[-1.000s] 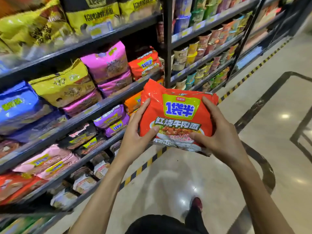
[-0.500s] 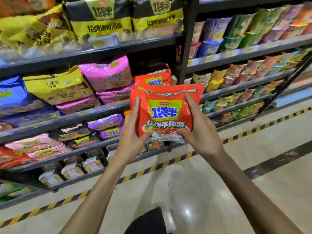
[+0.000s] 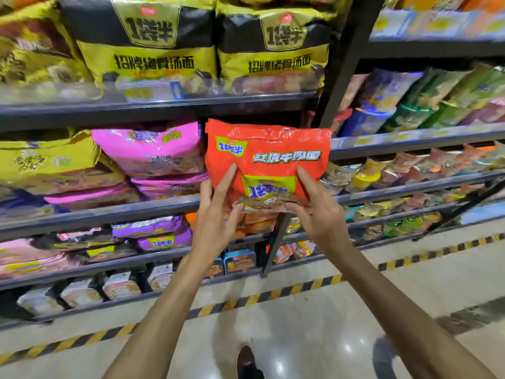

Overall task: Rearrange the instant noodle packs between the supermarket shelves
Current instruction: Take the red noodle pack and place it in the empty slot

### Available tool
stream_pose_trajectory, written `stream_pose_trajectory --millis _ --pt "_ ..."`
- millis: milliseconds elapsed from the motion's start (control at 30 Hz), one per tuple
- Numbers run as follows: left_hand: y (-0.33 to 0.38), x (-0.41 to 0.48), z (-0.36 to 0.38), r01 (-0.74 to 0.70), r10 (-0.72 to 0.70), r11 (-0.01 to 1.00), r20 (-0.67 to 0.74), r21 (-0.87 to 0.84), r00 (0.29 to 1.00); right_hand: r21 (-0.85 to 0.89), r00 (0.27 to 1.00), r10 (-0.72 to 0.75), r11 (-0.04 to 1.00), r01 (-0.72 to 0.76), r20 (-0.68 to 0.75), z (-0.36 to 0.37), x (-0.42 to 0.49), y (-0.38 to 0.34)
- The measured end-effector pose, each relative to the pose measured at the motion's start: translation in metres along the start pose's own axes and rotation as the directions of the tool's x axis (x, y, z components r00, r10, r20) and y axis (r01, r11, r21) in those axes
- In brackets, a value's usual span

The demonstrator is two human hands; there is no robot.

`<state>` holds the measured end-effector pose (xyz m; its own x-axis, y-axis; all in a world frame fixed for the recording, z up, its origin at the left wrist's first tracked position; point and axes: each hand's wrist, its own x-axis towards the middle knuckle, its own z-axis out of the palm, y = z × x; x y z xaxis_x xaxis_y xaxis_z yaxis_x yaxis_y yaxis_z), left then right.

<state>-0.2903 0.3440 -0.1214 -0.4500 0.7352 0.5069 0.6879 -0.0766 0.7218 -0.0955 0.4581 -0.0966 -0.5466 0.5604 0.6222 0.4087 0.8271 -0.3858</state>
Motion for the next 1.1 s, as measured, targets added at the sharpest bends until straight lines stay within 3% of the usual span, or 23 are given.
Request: stream_pose_trajectory --millis 100,233,400,533,733,1100 --pt "-0.013 0.016 0.018 -0.036 0.039 0.998 -0.082 0.042 0.996 -0.071 0.998 -0.039 0.997 0.035 -0.057 0.024 0.020 0.022" --pt "-0.026 0.026 0.037 -0.047 0.064 0.993 -0.162 0.109 0.985 -0.117 1.000 -0.002 0.993 0.005 0.025 0.044 0.038 0.037" --pt "-0.048 0.044 0.055 -0.033 0.059 0.994 -0.267 0.101 0.962 -0.037 0.998 0.045 0.998 -0.043 0.043 0.065 0.066 0.052" --pt "-0.058 0.065 0.058 -0.112 0.139 0.986 -0.242 0.120 0.960 0.070 0.999 0.025 0.997 -0.026 0.019 0.071 0.079 0.063" --pt "-0.065 0.080 0.060 -0.165 0.209 0.969 -0.257 0.184 0.943 0.069 1.000 -0.027 0.997 0.028 -0.013 0.083 0.095 0.075" --pt "-0.084 0.107 0.071 -0.071 0.109 0.985 -0.248 0.157 0.963 0.171 0.991 0.130 0.977 -0.128 -0.003 0.114 0.109 0.086"
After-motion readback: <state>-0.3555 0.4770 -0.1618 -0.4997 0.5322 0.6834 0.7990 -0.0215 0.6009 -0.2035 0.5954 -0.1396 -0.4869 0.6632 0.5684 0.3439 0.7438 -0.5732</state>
